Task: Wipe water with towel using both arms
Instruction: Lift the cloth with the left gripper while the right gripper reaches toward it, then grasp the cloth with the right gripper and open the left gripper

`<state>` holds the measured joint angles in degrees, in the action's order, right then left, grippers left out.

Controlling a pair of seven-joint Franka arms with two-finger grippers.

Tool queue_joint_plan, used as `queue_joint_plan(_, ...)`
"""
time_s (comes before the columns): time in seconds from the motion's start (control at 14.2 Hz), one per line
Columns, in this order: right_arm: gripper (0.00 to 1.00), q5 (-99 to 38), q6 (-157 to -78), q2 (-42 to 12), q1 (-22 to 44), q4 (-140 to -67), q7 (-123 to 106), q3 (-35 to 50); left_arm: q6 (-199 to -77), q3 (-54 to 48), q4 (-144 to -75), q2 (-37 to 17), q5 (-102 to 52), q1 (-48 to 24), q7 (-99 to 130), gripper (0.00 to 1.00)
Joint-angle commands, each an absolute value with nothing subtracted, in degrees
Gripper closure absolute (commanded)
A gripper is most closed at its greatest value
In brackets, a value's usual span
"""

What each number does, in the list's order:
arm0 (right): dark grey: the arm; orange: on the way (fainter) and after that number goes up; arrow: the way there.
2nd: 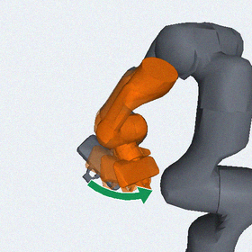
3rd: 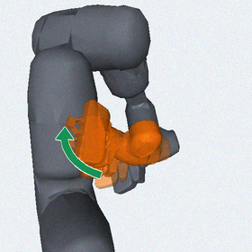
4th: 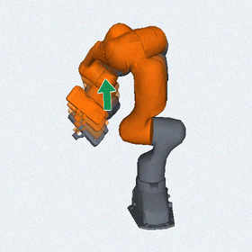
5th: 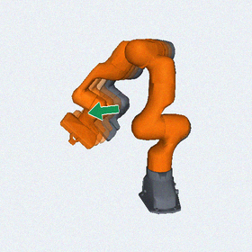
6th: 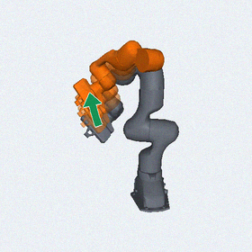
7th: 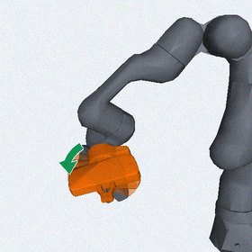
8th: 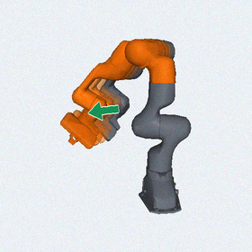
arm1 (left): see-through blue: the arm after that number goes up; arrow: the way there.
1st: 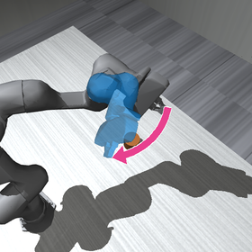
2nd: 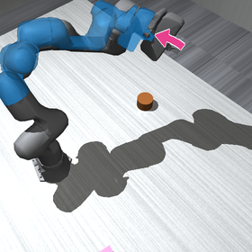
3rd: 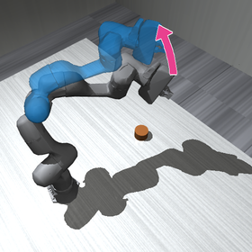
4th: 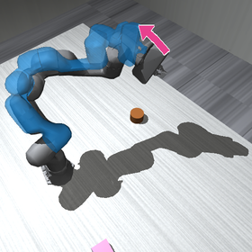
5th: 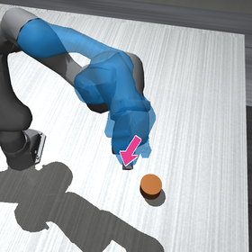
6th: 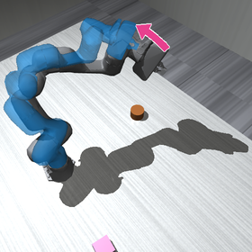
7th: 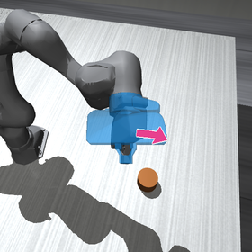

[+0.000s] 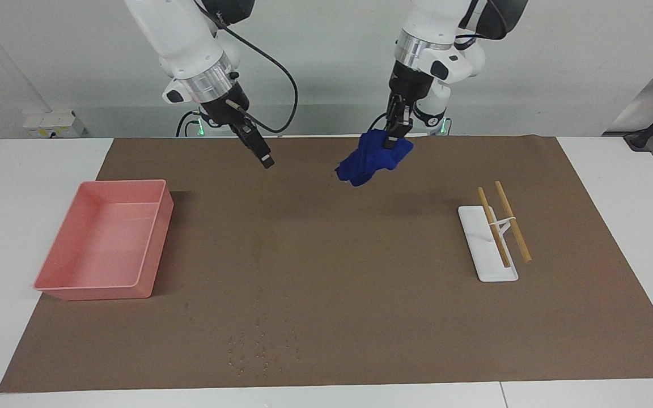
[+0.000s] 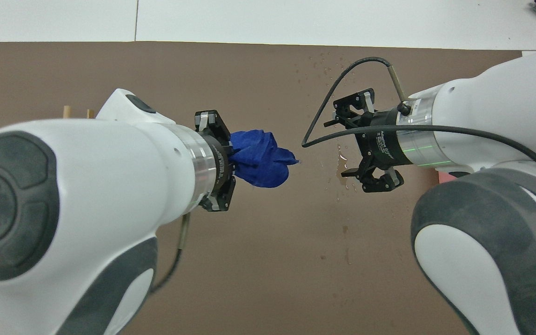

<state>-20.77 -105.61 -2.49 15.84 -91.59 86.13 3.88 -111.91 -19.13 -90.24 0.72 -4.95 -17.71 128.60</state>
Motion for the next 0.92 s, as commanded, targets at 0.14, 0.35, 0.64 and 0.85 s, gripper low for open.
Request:
queue_joint_plan(0.14,0.09,-25.05,-107.13,-2.81,17.57,-91.85,94.47,3.78,-121.19,-18.28,-90.09,-0.61,-5.19,-19.25,143.68,1.0)
queue_joint_plan(0.35,0.09,-27.23,-111.08,-3.51,18.19,-91.15,95.27,3.78,-122.34,-18.28,-90.09,-0.62,-5.01,-19.25,146.94,1.0)
queue_joint_plan(0.64,0.1,-25.15,-113.82,-4.92,18.54,-88.15,93.0,3.78,-124.54,-18.37,-90.35,-0.79,-5.01,-21.35,148.89,1.0)
queue_joint_plan(0.85,0.09,-24.87,-113.99,-6.23,18.28,-86.4,92.46,3.78,-124.54,-18.37,-90.88,-0.79,-4.92,-22.32,148.8,1.0)
